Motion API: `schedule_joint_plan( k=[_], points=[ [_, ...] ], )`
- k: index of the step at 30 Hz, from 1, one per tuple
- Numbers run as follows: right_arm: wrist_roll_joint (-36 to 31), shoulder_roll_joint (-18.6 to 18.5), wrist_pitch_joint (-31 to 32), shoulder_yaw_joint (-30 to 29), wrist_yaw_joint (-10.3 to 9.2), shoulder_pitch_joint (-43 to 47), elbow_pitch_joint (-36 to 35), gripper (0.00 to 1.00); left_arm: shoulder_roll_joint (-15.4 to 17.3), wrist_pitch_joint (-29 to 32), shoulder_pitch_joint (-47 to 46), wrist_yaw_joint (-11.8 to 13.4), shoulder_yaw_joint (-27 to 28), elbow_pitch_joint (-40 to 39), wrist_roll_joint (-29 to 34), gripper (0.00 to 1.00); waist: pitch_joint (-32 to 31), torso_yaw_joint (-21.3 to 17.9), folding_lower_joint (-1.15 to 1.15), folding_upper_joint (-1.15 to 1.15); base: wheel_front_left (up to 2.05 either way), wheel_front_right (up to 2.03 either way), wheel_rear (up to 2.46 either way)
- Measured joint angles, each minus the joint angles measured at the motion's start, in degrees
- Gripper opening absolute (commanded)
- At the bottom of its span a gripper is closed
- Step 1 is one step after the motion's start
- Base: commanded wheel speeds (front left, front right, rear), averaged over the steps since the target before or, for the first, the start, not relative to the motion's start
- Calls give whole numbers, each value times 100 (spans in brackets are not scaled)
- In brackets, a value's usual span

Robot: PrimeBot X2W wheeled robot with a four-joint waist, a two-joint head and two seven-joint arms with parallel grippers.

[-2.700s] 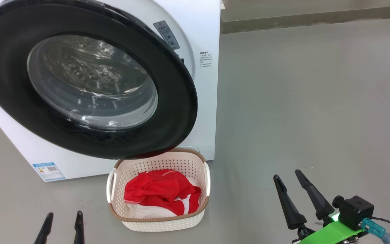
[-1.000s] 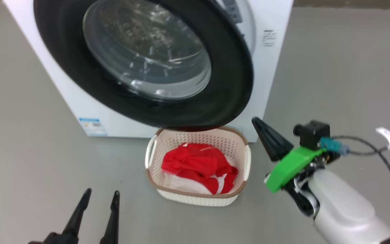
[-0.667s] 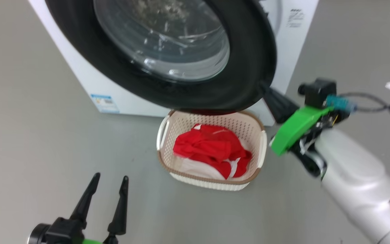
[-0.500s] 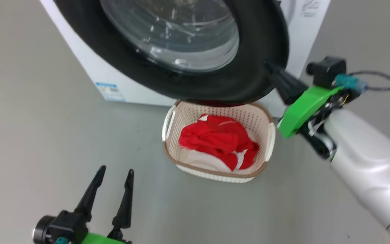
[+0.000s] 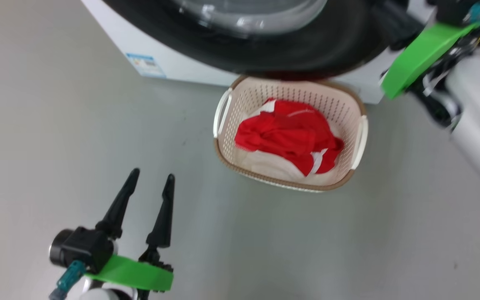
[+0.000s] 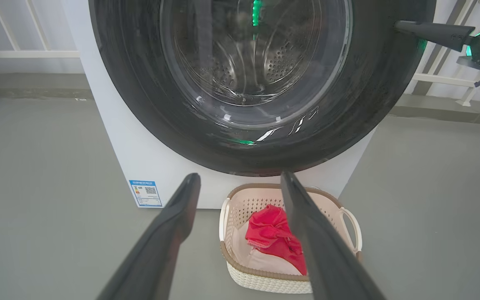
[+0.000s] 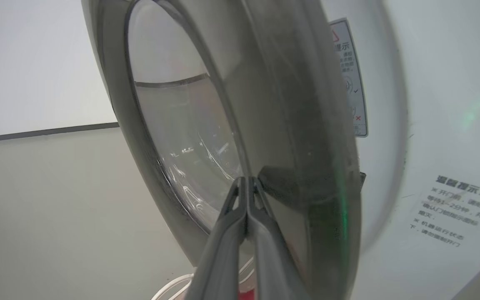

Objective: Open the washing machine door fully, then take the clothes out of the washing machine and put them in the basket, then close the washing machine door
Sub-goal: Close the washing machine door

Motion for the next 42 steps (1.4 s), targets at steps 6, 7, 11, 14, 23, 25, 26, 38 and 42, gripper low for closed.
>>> schedule_joint_plan(
  k=[6, 7, 11, 14, 23, 25, 26, 38, 42],
  points=[
    [185, -226, 0, 213, -1, -568, 163, 0, -33, 0, -248, 0, -167, 99, -121, 100, 321, 180, 0, 0, 0, 0, 0],
    [193, -240, 0, 233, -1, -645, 175, 0, -37, 0, -265, 0, -204, 144, -129, 100, 360, 216, 0, 0, 0, 0, 0],
    [241, -246, 0, 259, 0, -943, 223, 0, -41, 0, -321, 0, -246, 182, -170, 100, 489, 333, 0, 0, 0, 0, 0],
    [118, -246, 1, 36, 7, -1071, 322, 0, -44, 0, -355, 0, -282, 209, -170, 100, 550, 396, 0, 0, 0, 0, 0],
    [-569, -19, 1, -690, 75, -998, 500, 0, -59, 0, -448, 0, -360, 321, -170, 100, 477, 425, 0, 0, 0, 0, 0],
    [-615, 3, 1, -794, 74, -922, 478, 0, -59, 0, -448, 0, -356, 337, -169, 100, 439, 407, 0, 0, 0, 0, 0],
    [-639, 11, 1, -856, 73, -870, 467, 0, -60, 0, -447, 0, -345, 342, -169, 100, 416, 394, 0, 0, 0, 0, 0],
    [-1199, 208, -1, -2005, -1, 595, -488, 100, -69, 0, -399, 0, 60, 383, -289, 100, -48, 31, 0, 0, 0, 0, 0],
    [-1597, 371, -1, -2503, -1, 1368, -1025, 100, -65, 0, -358, 0, 175, 399, -320, 100, -249, -147, 0, 0, 0, 0, 0]
  ],
)
